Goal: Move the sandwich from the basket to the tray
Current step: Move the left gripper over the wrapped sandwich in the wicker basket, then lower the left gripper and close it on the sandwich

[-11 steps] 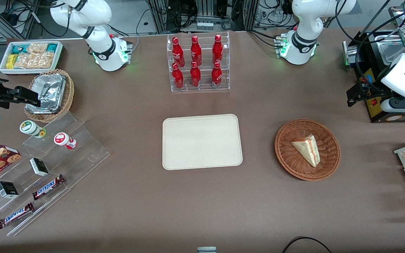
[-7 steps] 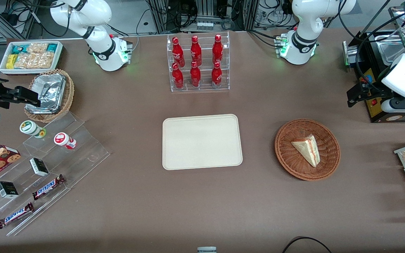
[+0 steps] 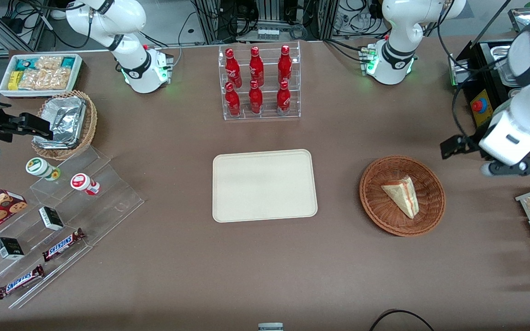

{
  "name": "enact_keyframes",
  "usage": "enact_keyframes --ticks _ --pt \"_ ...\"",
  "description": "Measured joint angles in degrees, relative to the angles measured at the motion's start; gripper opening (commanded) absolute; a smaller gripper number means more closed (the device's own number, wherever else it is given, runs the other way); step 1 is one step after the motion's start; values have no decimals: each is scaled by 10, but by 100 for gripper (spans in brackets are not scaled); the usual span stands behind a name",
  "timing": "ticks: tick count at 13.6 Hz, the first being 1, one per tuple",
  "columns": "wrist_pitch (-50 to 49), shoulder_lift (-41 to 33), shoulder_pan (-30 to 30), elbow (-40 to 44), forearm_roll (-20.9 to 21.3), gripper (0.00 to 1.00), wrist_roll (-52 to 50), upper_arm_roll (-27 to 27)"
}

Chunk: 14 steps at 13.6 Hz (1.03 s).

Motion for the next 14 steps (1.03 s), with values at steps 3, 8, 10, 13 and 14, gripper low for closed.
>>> enact_keyframes --ticks 3,8,10,13,14 --pt "103 5 -4 -80 0 100 -85 -6" --pt "212 10 -21 -165 0 100 -200 -9" --pt "261 18 -21 -195 0 100 -223 -8" --pt "337 37 -21 -242 0 100 -241 -8" --pt "359 43 -21 -256 0 100 -247 -8"
